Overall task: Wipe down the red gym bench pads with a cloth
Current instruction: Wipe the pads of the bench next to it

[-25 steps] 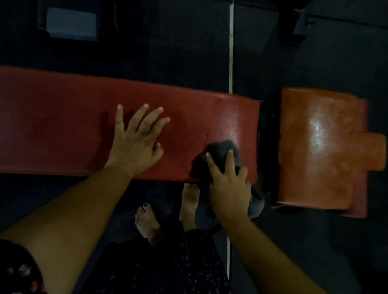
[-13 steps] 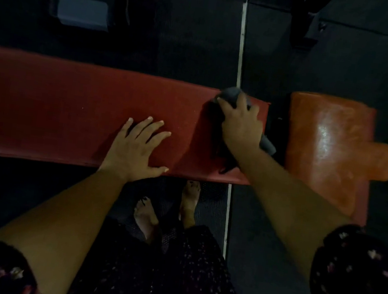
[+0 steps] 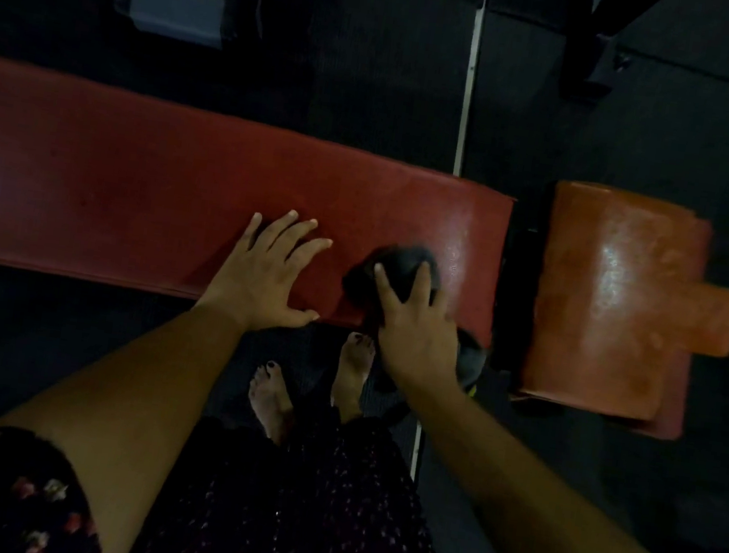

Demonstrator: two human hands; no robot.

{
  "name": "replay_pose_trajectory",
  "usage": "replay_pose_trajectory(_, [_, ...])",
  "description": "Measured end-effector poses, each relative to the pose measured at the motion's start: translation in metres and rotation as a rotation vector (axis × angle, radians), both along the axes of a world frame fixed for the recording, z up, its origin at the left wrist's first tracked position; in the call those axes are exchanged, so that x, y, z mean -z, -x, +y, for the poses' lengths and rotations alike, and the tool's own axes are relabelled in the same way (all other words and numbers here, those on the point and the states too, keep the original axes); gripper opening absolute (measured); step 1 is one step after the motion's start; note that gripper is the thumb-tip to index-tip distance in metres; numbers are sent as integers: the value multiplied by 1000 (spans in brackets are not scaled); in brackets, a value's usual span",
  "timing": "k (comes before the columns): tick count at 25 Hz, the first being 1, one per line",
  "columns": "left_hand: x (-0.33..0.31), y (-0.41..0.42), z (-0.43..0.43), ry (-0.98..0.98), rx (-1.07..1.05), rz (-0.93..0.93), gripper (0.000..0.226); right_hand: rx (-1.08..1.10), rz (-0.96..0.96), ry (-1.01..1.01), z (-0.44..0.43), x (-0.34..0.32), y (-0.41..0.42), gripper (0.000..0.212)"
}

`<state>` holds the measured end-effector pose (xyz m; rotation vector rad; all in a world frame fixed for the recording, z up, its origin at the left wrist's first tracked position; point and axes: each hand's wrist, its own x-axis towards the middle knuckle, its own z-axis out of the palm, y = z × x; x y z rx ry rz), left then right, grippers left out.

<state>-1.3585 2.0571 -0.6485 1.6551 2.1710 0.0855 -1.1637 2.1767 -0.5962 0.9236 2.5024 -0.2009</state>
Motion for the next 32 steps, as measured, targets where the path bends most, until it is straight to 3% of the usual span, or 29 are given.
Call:
replay_pose_trajectory(3, [-3, 4, 2, 33, 19, 3, 106, -4, -43, 9, -40, -5, -19, 85])
replay_pose_trajectory(5, [-4, 9, -1, 30, 56, 58, 107, -48, -20, 21, -38, -3, -8, 76])
replay_pose_trajectory(9, [-5, 19, -13, 1, 66, 212, 107, 91, 107, -12, 21, 4, 51, 55])
replay_pose_trajectory(16, [-8, 26, -18, 169, -22, 121, 114, 241, 71, -52, 111, 6, 124, 47])
replay_pose_trajectory(20, [-8, 27, -17, 161, -21, 119, 114, 42, 48, -94, 98, 1, 127, 46])
replay_pose_trajectory(24, [-5, 24, -27, 101, -35, 111, 118, -169, 14, -47, 41, -1, 74, 54])
replay_pose_trajectory(30, [-4, 30, -43, 127, -138, 116, 114, -391, -116, 156, -36, -11, 8, 75])
replay_pose_trajectory(32, [-5, 30, -48, 109, -234, 129, 106, -464, -79, 165, -38, -14, 20, 62])
